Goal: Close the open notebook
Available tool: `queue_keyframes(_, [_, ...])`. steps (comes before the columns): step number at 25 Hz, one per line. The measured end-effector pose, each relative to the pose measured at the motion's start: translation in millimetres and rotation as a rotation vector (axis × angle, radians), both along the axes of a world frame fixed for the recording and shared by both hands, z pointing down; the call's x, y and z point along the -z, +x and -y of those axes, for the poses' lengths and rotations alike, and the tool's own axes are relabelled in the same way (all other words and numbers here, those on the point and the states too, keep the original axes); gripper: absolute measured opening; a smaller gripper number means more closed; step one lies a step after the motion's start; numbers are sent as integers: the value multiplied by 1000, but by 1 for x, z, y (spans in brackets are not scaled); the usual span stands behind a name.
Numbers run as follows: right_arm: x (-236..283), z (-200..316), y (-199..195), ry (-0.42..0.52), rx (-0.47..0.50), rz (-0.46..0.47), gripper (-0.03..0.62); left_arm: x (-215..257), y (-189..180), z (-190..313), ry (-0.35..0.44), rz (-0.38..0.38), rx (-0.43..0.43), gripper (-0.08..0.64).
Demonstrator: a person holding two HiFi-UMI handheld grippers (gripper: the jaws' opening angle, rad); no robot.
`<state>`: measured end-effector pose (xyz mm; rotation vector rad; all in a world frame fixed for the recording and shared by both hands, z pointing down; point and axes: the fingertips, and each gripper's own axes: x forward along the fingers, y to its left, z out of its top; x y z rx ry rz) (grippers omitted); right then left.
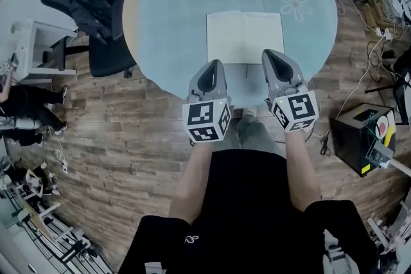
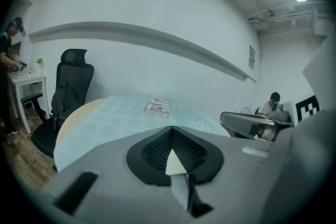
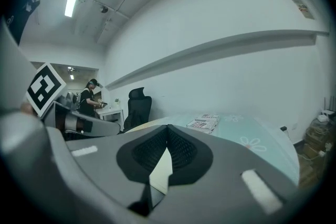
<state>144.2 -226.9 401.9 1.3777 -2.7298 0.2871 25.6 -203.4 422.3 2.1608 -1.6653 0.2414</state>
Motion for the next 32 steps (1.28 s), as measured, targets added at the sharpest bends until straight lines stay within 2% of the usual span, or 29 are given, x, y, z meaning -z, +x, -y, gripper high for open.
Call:
queue_keyframes(6, [-26, 17, -40, -21, 70, -100, 8, -20, -39, 21, -63, 3, 29, -14])
queue_keyframes(12, [-65, 20, -60, -66, 132, -288, 6, -37, -52, 33, -105, 3, 7, -13])
queue_keyframes(18, [-101, 19, -78, -78, 252, -491, 1, -53, -64, 38, -139, -25, 3, -13])
queue_keyframes(19, [-108, 18, -81, -85, 282, -525, 11, -55, -67, 38, -141, -29, 8, -14])
queue_keyframes(20, [-116, 16, -84, -97, 316, -560, 138, -57, -71, 37, -144, -33, 13, -12])
queue_keyframes(21, [-123, 15, -87, -107, 347, -600, 186, -58, -75, 37, -147, -37, 18, -13])
queue_keyframes(24, [-144, 15, -90, -108, 419, -739, 191, -63, -87, 38, -155, -50, 38, -13])
queue_keyframes(26, [-158, 13, -93, -113, 463, -819, 223, -66, -95, 37, -161, -57, 49, -12])
queue_keyframes(32, [-188, 12, -97, -119, 539, -1001, 241, -74, -109, 36, -176, -74, 68, -12])
